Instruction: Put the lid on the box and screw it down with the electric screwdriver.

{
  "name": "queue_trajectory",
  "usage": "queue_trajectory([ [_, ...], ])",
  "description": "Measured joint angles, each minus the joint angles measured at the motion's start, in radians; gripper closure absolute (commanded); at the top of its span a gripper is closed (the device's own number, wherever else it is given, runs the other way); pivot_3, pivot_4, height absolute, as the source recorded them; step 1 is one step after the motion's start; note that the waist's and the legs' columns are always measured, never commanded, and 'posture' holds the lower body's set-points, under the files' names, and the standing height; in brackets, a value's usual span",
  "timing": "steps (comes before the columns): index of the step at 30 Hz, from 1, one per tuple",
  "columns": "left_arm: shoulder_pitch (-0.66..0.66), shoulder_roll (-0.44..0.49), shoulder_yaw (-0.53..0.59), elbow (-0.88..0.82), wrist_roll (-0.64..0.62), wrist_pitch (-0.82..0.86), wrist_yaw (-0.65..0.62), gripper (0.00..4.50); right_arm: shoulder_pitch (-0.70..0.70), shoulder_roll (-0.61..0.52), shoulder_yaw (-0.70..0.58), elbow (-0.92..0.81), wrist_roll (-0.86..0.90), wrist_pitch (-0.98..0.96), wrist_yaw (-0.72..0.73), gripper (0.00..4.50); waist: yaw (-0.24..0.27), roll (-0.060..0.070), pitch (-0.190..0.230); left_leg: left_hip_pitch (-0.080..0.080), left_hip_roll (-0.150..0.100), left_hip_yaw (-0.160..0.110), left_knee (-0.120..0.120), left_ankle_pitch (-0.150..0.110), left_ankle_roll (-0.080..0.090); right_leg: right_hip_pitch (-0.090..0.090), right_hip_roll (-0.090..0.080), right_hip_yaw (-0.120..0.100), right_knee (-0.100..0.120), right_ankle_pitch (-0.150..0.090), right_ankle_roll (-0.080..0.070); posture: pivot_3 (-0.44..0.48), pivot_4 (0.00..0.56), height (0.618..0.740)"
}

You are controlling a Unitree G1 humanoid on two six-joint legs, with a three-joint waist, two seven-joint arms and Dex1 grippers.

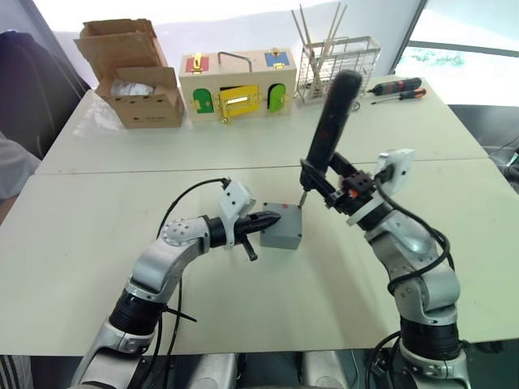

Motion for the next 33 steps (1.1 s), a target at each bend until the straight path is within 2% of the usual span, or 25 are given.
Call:
queue_trajectory([
  [4, 0.005, 0.002, -0.015, 0.000, 0.009, 0.000, -0.001, 4.50, 0.026, -0.020, 0.055, 0.008, -0.056, -0.058, 0.010, 2.62, 0.001, -0.003, -0.005, 0.010, 0.000, 0.000, -0.003, -0.001, 0.001, 0.009, 0.000, 0.000, -0.002, -0.001, 0.000, 0.000, 0.150, 0.740],
  [8, 0.010, 0.003, -0.023, 0.000, 0.013, 0.000, -0.001, 4.50, 0.053, -0.015, 0.061, 0.016, -0.063, -0.088, 0.010, 2.62, 0.001, -0.003, -0.013, 0.012, 0.001, 0.000, -0.006, -0.001, 0.002, 0.014, 0.000, 0.000, -0.010, -0.002, 0.002, 0.000, 0.150, 0.740],
  [13, 0.020, 0.007, -0.025, 0.005, 0.020, -0.001, -0.002, 4.50, 0.083, 0.015, 0.059, 0.034, -0.063, -0.124, 0.006, 2.62, 0.001, -0.007, -0.017, 0.029, 0.001, 0.000, -0.015, -0.006, 0.009, 0.029, 0.000, 0.000, -0.016, -0.005, 0.002, 0.000, 0.150, 0.740],
  [33, 0.037, 0.007, -0.025, 0.005, 0.029, -0.008, -0.009, 4.50, 0.105, 0.021, 0.046, 0.074, -0.053, -0.178, 0.008, 2.62, 0.002, -0.008, -0.029, 0.029, 0.001, 0.000, -0.015, -0.006, 0.009, 0.030, 0.000, 0.000, -0.016, -0.007, 0.002, 0.000, 0.150, 0.740],
])
